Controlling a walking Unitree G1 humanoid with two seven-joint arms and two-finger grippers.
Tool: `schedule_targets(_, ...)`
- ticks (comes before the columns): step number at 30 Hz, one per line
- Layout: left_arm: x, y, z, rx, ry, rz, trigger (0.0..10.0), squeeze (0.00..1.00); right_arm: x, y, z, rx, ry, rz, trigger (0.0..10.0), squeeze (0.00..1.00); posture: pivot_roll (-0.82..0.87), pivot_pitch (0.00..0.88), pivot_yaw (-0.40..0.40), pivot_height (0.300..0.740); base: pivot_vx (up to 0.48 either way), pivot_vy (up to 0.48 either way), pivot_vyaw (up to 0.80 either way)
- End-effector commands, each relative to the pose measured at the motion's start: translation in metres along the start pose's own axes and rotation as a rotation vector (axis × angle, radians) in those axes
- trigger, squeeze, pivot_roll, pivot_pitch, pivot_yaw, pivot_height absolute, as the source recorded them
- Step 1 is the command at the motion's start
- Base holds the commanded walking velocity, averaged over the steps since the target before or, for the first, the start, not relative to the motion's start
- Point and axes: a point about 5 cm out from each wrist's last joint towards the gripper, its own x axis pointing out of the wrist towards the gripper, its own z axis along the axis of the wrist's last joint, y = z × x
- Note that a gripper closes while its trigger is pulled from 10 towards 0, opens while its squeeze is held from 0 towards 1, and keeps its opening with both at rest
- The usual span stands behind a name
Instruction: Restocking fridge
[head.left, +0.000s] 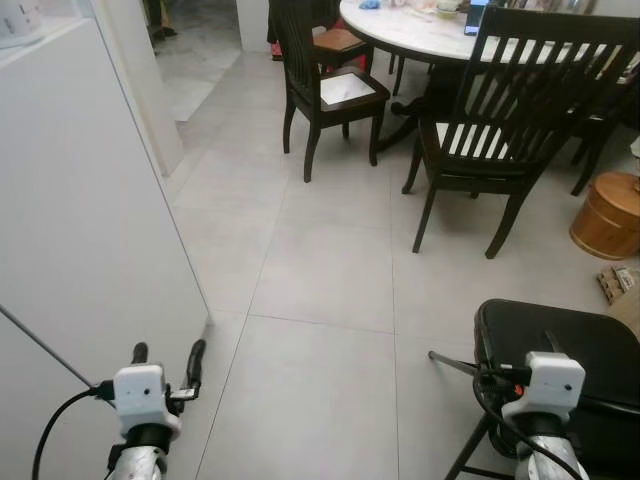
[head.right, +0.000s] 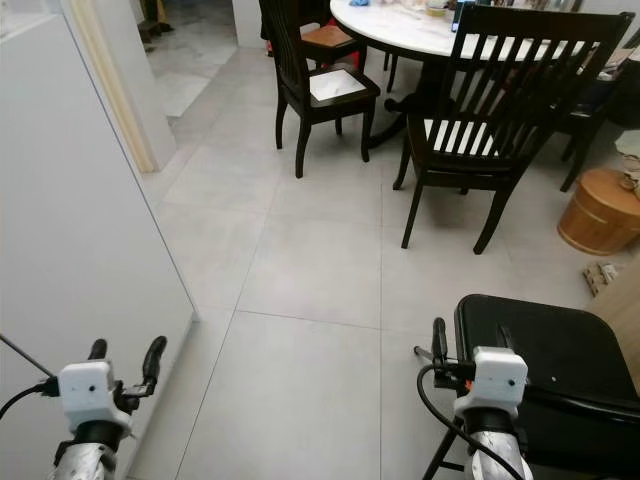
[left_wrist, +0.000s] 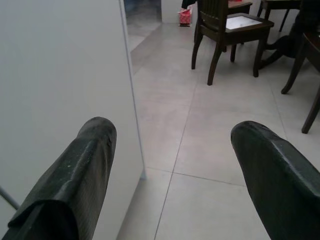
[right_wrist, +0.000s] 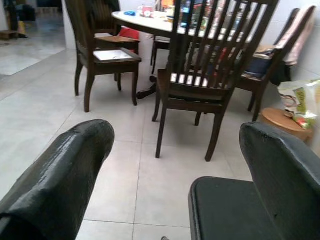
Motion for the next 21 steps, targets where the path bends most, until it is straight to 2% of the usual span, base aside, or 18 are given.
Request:
schedule_targets(1, 0.002, 0.005, 0.007, 0.003, -0.014, 0.021, 10.0, 0.0, -0.003, -0.004, 0.001, 0.011, 0.008, -0.033, 10.0, 0.0, -0.14, 0.0, -0.014, 0.74, 0.0, 0.0, 0.0)
schedule_targets(9, -0.002, 0.015, 0.01, 0.008, 0.022, 0.047, 10.0, 0.0, -0.01, -0.005, 0.003, 0.026, 0.036, -0.065, 10.0, 0.0, -0.13, 0.0, -0.005, 0.74, 0.0, 0.0, 0.0)
schedule_targets(13, 0.001, 0.02, -0.031, 0.022, 0.24, -0.001, 10.0, 0.0, -0.007, -0.016, -0.037, 0.071, 0.24, -0.086, 10.0, 0.0, -0.15, 0.0, 0.0, 0.74, 0.0, 0.0, 0.0)
schedule_targets(16, 0.002, 0.023, -0.055, -0.026, 0.366, 0.014, 10.0, 0.0, -0.008, -0.019, -0.06, 0.161, 0.389, -0.097, 10.0, 0.0, -0.15, 0.0, 0.0, 0.74, 0.0, 0.0, 0.0)
schedule_targets(17, -0.002, 0.023, -0.078, -0.06, 0.509, 0.018, 10.0, 0.0, -0.019, -0.015, -0.084, 0.254, 0.579, -0.071, 10.0, 0.0, -0.14, 0.0, -0.008, 0.74, 0.0, 0.0, 0.0)
schedule_targets(18, -0.002, 0.023, -0.078, -0.06, 0.509, 0.018, 10.0, 0.0, -0.019, -0.015, -0.084, 0.254, 0.579, -0.071, 10.0, 0.0, -0.14, 0.0, -0.008, 0.74, 0.0, 0.0, 0.0)
schedule_targets(19, -0.009, 0.024, -0.093, -0.064, 0.614, 0.028, 10.0, 0.0, -0.033, -0.01, -0.098, 0.287, 0.694, -0.048, 10.0, 0.0, -0.14, 0.0, -0.009, 0.74, 0.0, 0.0, 0.0)
schedule_targets(20, -0.013, 0.025, -0.099, -0.061, 0.656, 0.039, 10.0, 0.0, -0.04, -0.007, -0.105, 0.273, 0.752, -0.048, 10.0, 0.0, -0.14, 0.0, -0.012, 0.74, 0.0, 0.0, 0.0)
schedule_targets(21, -0.014, 0.025, -0.1, -0.062, 0.661, 0.04, 10.0, 0.0, -0.041, -0.006, -0.105, 0.27, 0.761, -0.049, 10.0, 0.0, -0.14, 0.0, -0.012, 0.74, 0.0, 0.0, 0.0)
